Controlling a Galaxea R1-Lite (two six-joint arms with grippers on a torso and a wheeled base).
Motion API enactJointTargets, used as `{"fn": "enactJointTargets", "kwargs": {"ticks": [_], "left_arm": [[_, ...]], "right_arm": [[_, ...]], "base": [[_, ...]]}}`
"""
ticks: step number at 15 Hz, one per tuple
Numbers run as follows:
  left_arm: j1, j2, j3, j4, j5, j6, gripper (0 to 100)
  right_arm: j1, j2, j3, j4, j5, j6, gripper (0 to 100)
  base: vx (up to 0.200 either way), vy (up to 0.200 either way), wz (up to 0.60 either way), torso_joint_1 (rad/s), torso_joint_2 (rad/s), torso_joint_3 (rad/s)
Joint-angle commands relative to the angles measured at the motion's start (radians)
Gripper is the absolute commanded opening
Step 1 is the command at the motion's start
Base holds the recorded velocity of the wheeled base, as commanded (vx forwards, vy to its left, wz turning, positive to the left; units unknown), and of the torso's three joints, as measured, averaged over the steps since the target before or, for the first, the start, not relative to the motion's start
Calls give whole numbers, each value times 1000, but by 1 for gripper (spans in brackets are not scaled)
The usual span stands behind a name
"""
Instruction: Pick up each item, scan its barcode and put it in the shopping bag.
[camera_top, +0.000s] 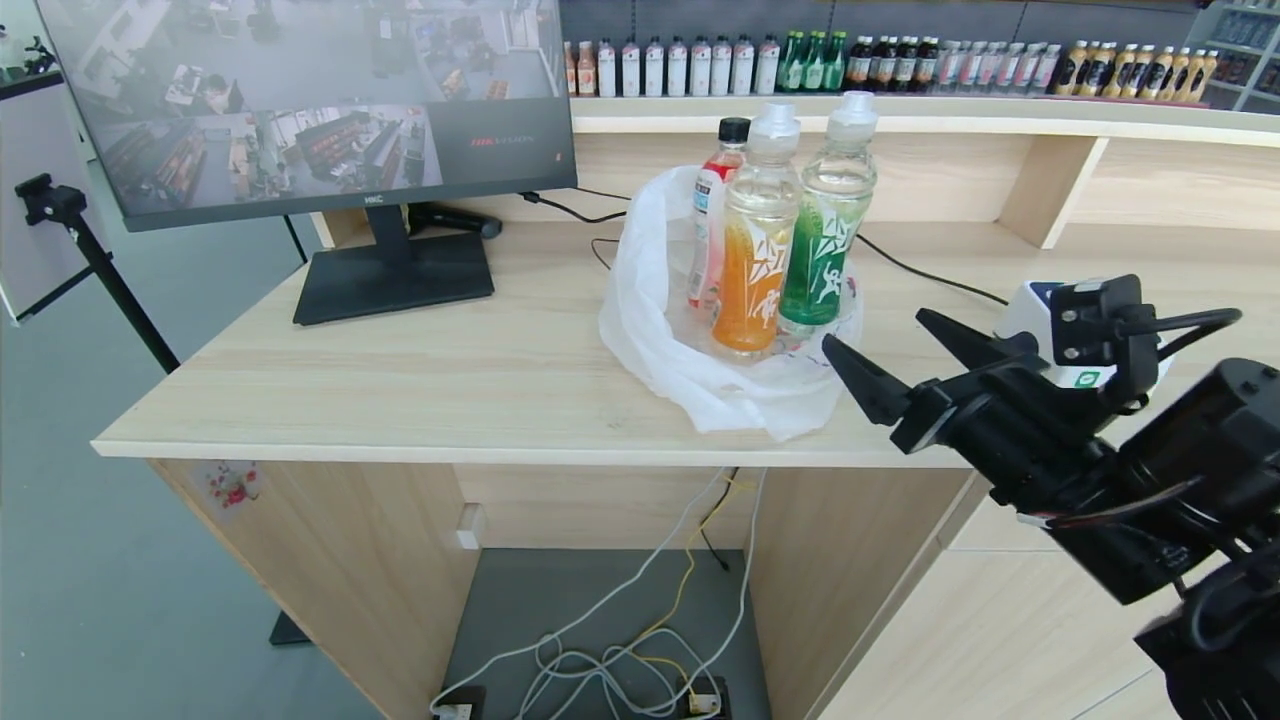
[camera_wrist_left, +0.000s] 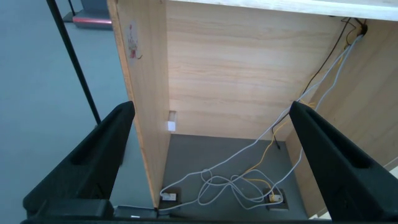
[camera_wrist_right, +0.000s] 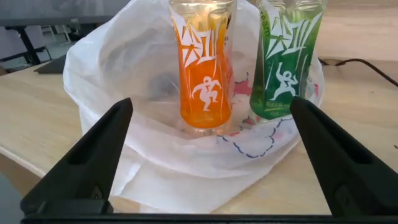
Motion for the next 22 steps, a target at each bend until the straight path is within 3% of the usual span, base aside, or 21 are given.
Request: {"fn": "enactJointTargets", "kwargs": {"ticks": [1,5,8,14,22], "left_arm": [[0,0,0,0,0,0,100],[0,0,0,0,0,-2,100],[0,0,0,0,0,-2,100],[0,0,0,0,0,-3,100],[0,0,0,0,2,0,100]], "right_arm": [[-11,-85,85,-1,-3,2,100],[-12,-103,101,-1,-3,13,100],[-12,-126,118,-1,-5,13,100],[-12,-144,128,-1,-3,13,100],[-12,-220,191,-1,-3,12,100]], "base": [[0,0,0,0,0,0],[0,0,0,0,0,0],[-200,0,0,7,1,2],[0,0,0,0,0,0],[0,-200,0,7,5,2]]}}
